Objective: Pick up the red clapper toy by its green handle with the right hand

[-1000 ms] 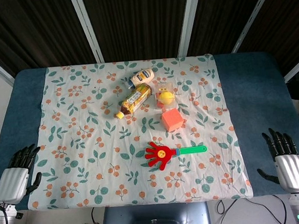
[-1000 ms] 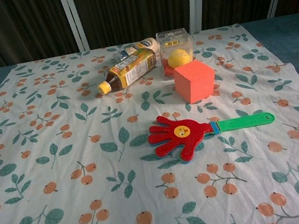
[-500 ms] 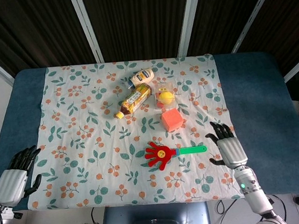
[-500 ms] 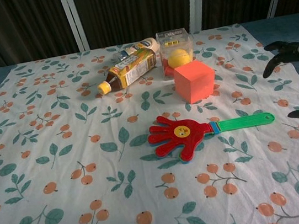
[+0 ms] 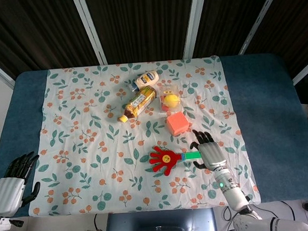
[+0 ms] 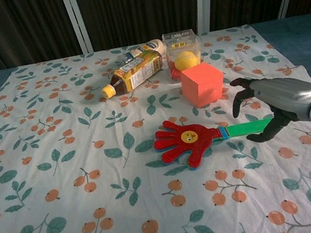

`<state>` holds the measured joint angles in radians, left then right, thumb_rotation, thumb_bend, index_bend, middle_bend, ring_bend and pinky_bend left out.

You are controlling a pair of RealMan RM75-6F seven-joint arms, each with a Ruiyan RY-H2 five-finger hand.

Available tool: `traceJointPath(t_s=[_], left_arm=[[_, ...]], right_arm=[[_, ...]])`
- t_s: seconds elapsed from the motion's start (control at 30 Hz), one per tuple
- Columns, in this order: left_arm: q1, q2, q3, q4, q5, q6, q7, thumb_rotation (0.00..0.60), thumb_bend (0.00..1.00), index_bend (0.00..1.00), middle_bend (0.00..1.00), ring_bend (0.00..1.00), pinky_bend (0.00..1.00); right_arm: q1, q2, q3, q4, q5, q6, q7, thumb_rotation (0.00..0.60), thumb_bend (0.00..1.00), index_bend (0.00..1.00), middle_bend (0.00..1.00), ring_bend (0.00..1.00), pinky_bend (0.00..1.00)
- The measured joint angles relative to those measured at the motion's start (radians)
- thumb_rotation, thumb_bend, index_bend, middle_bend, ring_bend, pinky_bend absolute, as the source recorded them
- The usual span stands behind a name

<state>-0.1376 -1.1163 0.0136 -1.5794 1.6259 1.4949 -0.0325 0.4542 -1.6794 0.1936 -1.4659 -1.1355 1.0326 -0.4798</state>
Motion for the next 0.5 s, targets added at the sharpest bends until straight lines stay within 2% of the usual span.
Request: traceJointPath(t_s=[0.5], left_arm=[[0.000, 0.003, 0.000, 0.000, 0.004, 0.001, -0.006, 0.600, 0.47, 0.00, 0.00, 0.00, 0.09]], right_arm=[[0.041, -0.048, -0.016, 0.054, 0.007, 0.009, 0.027, 0.600, 0.39, 0.57, 0.00, 0.00, 0.00]])
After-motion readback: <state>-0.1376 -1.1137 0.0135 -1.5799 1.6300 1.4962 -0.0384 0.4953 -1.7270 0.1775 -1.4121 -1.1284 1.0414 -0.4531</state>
